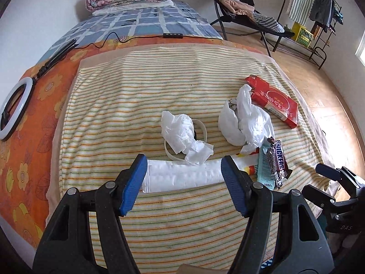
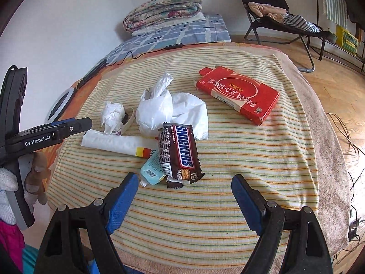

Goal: Collect trash
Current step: 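Move both tools back over the bed toward the Snickers bar and tissue, then grasp the Snickers bar with the right tool while the left tool grasps the white tissue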

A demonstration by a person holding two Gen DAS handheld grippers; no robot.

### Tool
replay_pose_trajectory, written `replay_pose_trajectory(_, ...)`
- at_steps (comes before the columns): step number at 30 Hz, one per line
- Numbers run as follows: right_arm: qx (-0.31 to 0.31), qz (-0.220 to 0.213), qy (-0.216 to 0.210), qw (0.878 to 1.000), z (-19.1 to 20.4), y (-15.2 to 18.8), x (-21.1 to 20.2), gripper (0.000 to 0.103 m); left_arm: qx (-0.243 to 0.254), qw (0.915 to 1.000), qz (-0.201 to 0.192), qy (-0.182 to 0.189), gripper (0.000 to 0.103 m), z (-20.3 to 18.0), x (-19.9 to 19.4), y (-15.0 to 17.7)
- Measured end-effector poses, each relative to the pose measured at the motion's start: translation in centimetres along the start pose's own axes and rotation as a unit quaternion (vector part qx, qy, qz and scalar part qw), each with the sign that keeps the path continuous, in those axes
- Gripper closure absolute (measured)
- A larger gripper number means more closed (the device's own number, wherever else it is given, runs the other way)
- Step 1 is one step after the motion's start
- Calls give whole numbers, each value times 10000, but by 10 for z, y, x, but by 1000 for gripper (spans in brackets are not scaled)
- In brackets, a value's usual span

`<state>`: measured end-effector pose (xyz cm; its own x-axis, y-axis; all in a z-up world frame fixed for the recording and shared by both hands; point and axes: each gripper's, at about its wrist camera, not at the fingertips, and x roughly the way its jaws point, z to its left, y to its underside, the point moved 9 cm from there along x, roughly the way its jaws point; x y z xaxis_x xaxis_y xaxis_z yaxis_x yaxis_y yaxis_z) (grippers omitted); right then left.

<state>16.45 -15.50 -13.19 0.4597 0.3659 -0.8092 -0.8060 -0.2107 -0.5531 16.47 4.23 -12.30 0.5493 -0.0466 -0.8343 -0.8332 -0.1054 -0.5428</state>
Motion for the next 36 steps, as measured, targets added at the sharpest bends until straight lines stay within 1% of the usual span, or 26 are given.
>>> replay_pose_trajectory(4, -62, 46, -1, 10000, 2, -10, 19, 17, -203, 9998, 84, -13, 34, 9, 19, -10)
replay_pose_trajectory(6, -50, 84, -6, 10000, 1, -14, 28, 17, -229, 9997, 104, -53, 34, 13, 28, -15)
replay_pose_trajectory(8, -45, 126, -16, 9999, 1, -16, 36, 17, -235, 9996, 138, -81, 36, 15, 36, -18)
replay_pose_trajectory(11, -45, 173, -18, 9998, 0, -18, 46, 18, -274, 9994, 209, -91, 45, 19, 47, -21)
replay_pose_trajectory(13, -12, 206, -60, 9998, 1, -18, 51, 18, -286, 9992, 275, -72, 54, 20, 54, -21)
replay_pose_trajectory(14, 11, 226, -80, 9997, 1, -19, 54, 18, -279, 9992, 297, -56, 57, 19, 57, -21)
replay_pose_trajectory(16, 29, 262, -115, 9996, 2, -19, 59, 18, -277, 9991, 310, -52, 69, 19, 59, -21)
replay_pose_trajectory(17, 21, 273, -117, 9996, 3, -19, 61, 18, -285, 9991, 303, -36, 71, 19, 59, -22)
replay_pose_trajectory(19, 0, 294, -123, 9995, 5, -19, 64, 20, -282, 9992, 286, -12, 79, 18, 60, -23)
replay_pose_trajectory(22, -8, 294, -119, 9995, 5, -20, 67, 26, -258, 9994, 248, -14, 85, 16, 60, -24)
replay_pose_trajectory(24, 1, 298, -119, 9995, 4, -21, 69, 33, -252, 9994, 224, -8, 89, 15, 59, -25)
replay_pose_trajectory(25, 8, 308, -112, 9995, 3, -21, 69, 35, -250, 9995, 203, -12, 89, 15, 58, -26)
replay_pose_trajectory(27, 29, 308, -108, 9995, 1, -20, 69, 43, -245, 9995, 175, -37, 91, 16, 56, -26)
replay_pose_trajectory(28, 39, 297, -122, 9995, 0, -20, 68, 46, -248, 9995, 166, -52, 91, 17, 55, -26)
replay_pose_trajectory(30, 55, 287, -218, 9993, -1, -20, 67, 58, -290, 9995, 137, -52, 92, 18, 54, -27)
replay_pose_trajectory(35, 72, 246, -330, 9991, -2, -20, 63, 72, -375, 9993, 28, -38, 93, 21, 48, -30)
replay_pose_trajectory(36, 81, 227, -326, 9992, -3, -20, 62, 72, -382, 9993, 12, -26, 93, 20, 47, -31)
